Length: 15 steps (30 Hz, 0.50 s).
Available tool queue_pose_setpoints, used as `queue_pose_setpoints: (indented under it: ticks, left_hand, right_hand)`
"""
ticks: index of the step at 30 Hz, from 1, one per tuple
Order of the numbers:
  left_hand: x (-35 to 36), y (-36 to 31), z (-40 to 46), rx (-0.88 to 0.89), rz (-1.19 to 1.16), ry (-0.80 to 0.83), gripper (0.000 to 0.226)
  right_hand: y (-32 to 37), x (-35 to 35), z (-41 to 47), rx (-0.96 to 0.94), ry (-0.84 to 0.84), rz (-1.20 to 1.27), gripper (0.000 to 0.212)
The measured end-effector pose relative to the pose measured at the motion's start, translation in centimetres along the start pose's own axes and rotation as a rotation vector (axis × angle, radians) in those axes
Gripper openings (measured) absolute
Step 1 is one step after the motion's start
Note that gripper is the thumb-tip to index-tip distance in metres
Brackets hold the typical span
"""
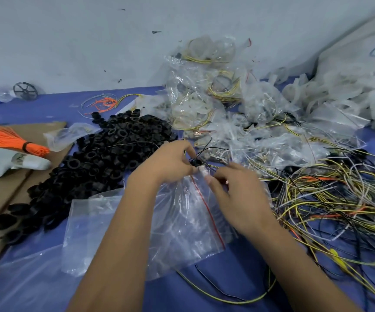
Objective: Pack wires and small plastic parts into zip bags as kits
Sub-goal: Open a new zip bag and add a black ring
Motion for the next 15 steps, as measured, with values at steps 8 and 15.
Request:
queue_pose_setpoints:
  ticks: [8, 15]
  left_hand:
    - [0.4, 0.1, 0.1, -0.014, 0.024, 0.034, 0.018]
    - [0.1, -0.4, -0.3, -0.02, 0.059, 0.036, 0.036]
  right_hand:
    - [1.0, 2.3, -0.6, 0.025, 0.281, -0.07, 0.028]
    - [1.8, 2.6, -1.2, 0.053, 0.28, -0.076, 0.043]
Point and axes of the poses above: each hand's wrist, its own z-axis towards the middle knuckle, its own x-axis out of the palm, y = z × x, the point moved 4 cm from there along z, towards the middle knuckle, and after that the axes turned 5 degrees about z, right-handed, at the moved point
